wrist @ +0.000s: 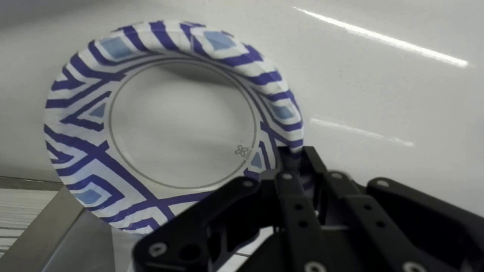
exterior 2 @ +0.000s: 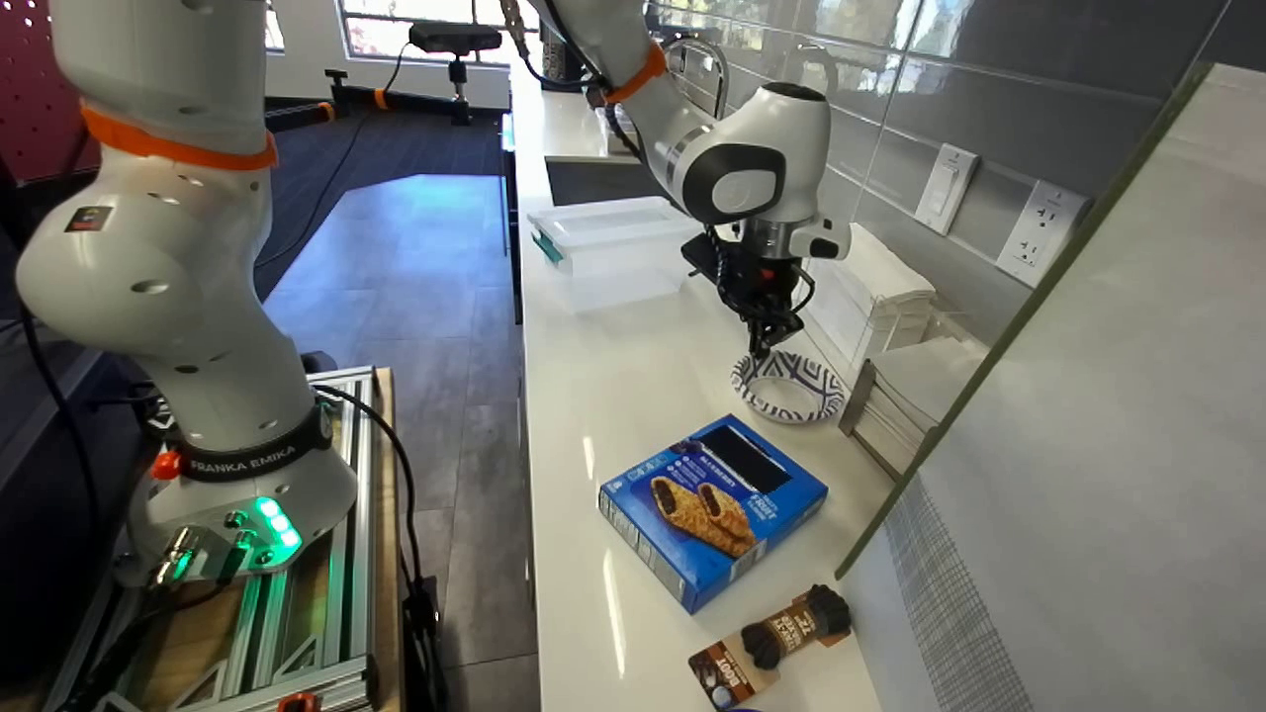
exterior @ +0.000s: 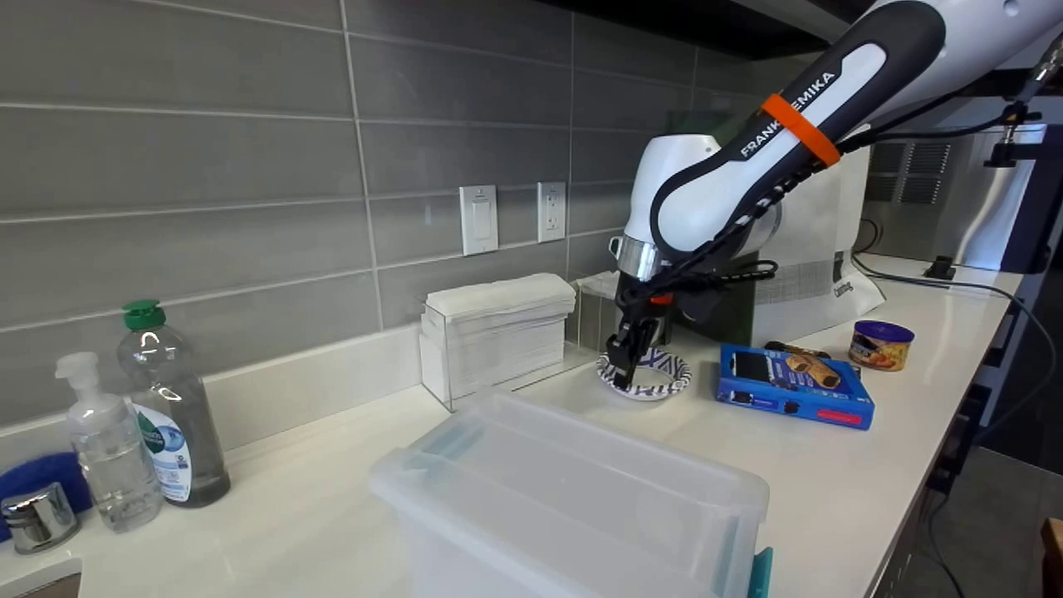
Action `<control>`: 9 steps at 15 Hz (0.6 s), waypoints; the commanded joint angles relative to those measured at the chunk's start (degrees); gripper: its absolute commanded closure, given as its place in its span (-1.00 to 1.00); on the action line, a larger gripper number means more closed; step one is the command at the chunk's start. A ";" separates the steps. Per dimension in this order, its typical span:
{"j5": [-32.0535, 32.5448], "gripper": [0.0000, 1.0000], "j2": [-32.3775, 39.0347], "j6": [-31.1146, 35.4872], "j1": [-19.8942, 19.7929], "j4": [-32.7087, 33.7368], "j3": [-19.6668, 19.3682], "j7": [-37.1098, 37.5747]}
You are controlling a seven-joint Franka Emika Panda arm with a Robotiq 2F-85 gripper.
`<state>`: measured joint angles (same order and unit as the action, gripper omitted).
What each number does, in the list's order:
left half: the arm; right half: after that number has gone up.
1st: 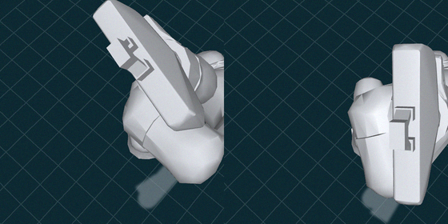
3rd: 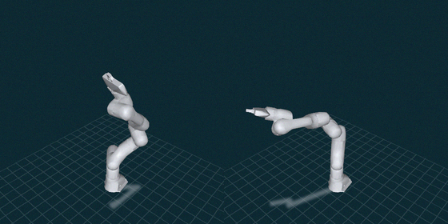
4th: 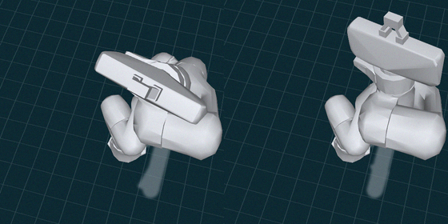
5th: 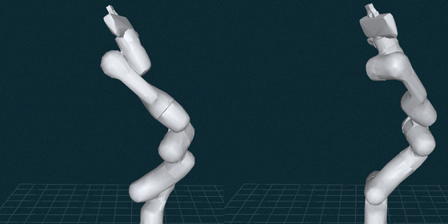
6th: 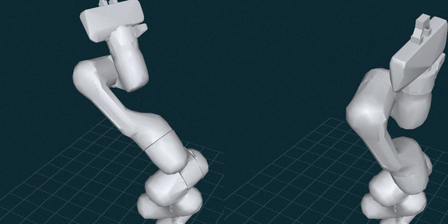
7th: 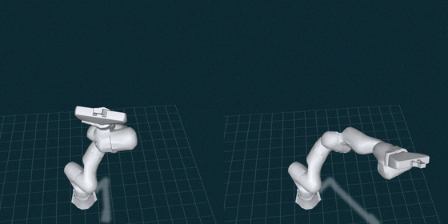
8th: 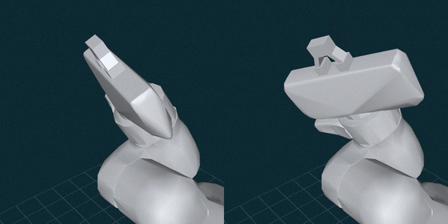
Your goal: Unstack the black and white bowls.
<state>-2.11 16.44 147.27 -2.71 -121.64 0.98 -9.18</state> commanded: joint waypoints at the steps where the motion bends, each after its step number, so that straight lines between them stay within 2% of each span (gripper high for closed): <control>1: -2.09 0.91 -0.26 0.19 -0.91 -0.35 0.88 -2.07; 9: -0.23 0.96 -5.08 0.72 -0.05 -4.56 0.30 -0.80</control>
<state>-2.24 14.83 147.27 -2.82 -122.30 1.27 -9.74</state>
